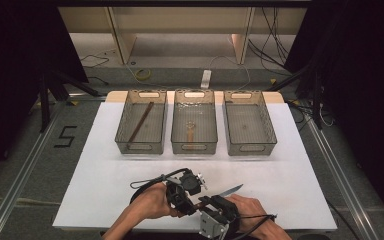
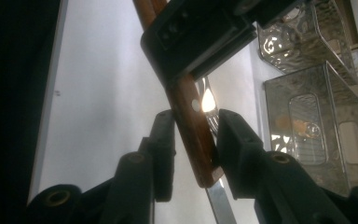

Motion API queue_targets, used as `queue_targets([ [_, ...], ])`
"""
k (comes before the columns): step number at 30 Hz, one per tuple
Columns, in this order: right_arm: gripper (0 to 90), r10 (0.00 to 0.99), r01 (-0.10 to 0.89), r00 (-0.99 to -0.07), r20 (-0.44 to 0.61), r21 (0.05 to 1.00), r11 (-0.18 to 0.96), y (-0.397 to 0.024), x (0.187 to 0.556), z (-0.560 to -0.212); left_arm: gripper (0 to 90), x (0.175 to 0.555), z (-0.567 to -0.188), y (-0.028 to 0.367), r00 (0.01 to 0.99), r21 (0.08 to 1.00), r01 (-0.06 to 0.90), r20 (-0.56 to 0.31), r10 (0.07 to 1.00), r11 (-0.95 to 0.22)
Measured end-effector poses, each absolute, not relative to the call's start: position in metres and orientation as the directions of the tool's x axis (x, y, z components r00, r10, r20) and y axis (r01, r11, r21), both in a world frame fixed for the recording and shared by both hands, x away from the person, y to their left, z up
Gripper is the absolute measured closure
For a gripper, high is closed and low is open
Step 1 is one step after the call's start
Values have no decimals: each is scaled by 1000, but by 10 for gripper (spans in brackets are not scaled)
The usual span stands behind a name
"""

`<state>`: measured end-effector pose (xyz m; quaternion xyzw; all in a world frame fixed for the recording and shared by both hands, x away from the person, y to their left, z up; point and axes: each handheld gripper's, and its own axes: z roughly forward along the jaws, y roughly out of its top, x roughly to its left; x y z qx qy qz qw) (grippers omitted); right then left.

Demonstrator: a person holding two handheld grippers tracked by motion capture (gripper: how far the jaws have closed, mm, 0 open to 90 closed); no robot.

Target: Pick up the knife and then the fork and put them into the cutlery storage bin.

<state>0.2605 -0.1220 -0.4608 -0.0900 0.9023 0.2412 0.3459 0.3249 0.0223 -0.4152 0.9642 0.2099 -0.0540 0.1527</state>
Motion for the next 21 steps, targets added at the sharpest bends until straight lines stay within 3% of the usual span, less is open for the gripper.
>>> queue_targets([
  [5, 744, -67, -377, -720, -691, 308, 873, -120, 258, -463, 750, 326, -414, 23, 912, 268, 407, -164, 375, -873],
  [14, 780, -91, -388, -718, -690, 288, 876, -121, 257, -464, 729, 328, -413, 26, 905, 305, 423, -190, 381, -853],
  [21, 780, -71, -373, -720, -690, 299, 878, -126, 261, -460, 520, 331, -405, 41, 889, 351, 459, -178, 423, -816],
])
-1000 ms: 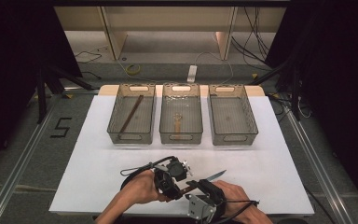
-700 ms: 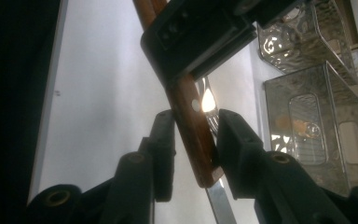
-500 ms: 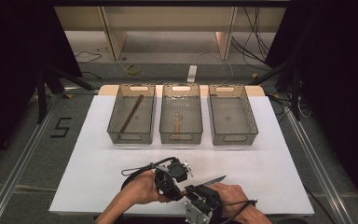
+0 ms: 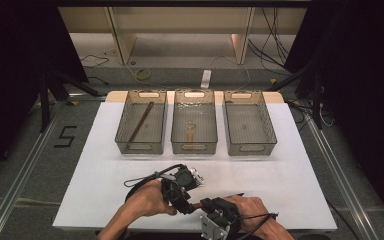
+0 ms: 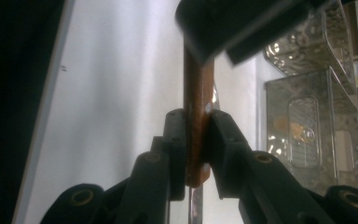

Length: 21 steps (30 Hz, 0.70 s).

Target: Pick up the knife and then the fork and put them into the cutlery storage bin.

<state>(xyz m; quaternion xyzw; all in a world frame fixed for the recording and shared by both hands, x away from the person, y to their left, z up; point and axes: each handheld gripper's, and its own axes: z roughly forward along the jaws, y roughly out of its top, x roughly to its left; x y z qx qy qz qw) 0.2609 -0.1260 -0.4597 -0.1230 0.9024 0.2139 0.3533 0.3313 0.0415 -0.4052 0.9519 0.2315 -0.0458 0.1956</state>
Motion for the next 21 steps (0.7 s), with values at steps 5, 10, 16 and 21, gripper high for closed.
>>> queue_targets([
  [5, 780, -38, -347, -723, -690, 315, 884, -133, 265, -456, 390, 330, -400, 59, 867, 385, 497, -196, 457, -778],
  [10, 780, -9, -316, -732, -681, 329, 890, -141, 271, -452, 298, 335, -397, 79, 842, 452, 535, -215, 495, -714],
  [16, 780, 28, -277, -743, -669, 345, 897, -149, 281, -446, 236, 335, -399, 97, 821, 536, 544, -183, 540, -645],
  [21, 780, 128, -182, -764, -632, 401, 898, -158, 291, -438, 239, 338, -402, 110, 813, 612, 524, -154, 561, -592],
])
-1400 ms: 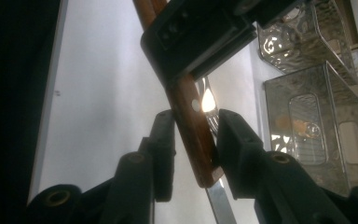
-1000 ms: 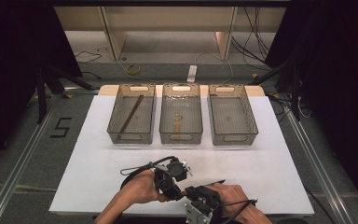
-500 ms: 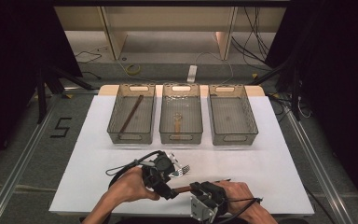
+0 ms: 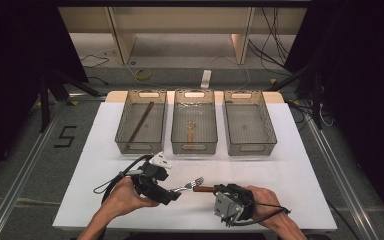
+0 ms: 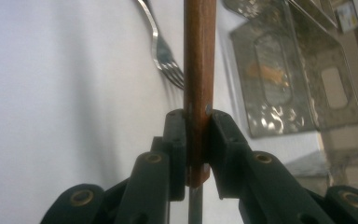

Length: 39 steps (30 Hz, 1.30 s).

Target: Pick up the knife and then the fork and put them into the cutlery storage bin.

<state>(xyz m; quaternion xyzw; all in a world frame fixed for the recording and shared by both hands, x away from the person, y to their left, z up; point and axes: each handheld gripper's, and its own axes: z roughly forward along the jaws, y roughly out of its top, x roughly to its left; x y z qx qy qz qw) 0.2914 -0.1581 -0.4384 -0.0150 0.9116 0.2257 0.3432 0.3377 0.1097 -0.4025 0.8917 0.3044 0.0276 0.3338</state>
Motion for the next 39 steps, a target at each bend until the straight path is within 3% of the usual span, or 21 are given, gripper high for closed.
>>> queue_targets([
  [2, 780, 218, -106, -767, -603, 455, 884, -162, 297, -436, 239, 338, -405, 113, 806, 624, 525, -146, 574, -579],
  [8, 780, 370, 35, -771, -518, 546, 837, -183, 320, -417, 226, 339, -416, 121, 791, 619, 531, -116, 601, -579],
  [14, 779, 498, 174, -790, -357, 648, 742, -195, 340, -397, 209, 340, -426, 129, 775, 622, 531, -84, 626, -575],
  [19, 779, 590, 296, -780, -210, 707, 643, -207, 360, -385, 200, 338, -426, 135, 766, 653, 535, -106, 634, -536],
  [28, 779, 659, 375, -747, -86, 765, 525, -221, 388, -364, 189, 337, -429, 141, 753, 671, 530, -91, 652, -519],
  [39, 778, 708, 456, -706, 1, 766, 454, -223, 421, -353, 182, 335, -429, 145, 743, 696, 527, -98, 662, -488],
])
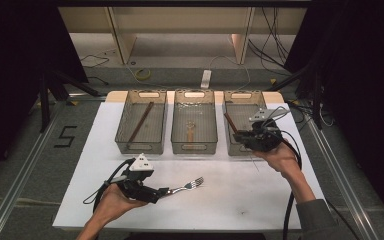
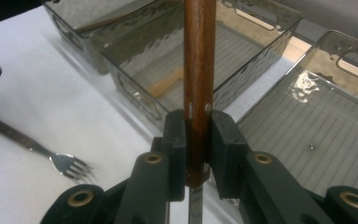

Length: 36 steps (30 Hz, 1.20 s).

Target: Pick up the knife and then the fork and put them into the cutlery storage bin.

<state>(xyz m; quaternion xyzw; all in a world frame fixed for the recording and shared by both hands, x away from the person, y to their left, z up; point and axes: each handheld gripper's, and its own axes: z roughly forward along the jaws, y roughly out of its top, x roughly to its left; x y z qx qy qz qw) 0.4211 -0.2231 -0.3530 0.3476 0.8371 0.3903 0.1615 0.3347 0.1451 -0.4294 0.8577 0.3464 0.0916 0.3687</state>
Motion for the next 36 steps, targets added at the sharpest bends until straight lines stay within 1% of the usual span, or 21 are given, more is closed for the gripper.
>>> queue_targets([
  [11, 778, 749, 487, -662, 33, 778, 396, -225, 448, -342, 175, 332, -430, 146, 748, 711, 517, -106, 655, -476],
  [18, 778, 772, 505, -635, 41, 778, 374, -223, 465, -334, 175, 331, -430, 148, 746, 731, 518, -133, 652, -444],
  [30, 778, 805, 545, -589, 67, 769, 335, -220, 494, -332, 175, 332, -431, 148, 743, 723, 522, -125, 658, -453],
  [36, 778, 827, 565, -556, 89, 770, 297, -222, 506, -329, 175, 331, -431, 147, 745, 719, 520, -117, 657, -462],
])
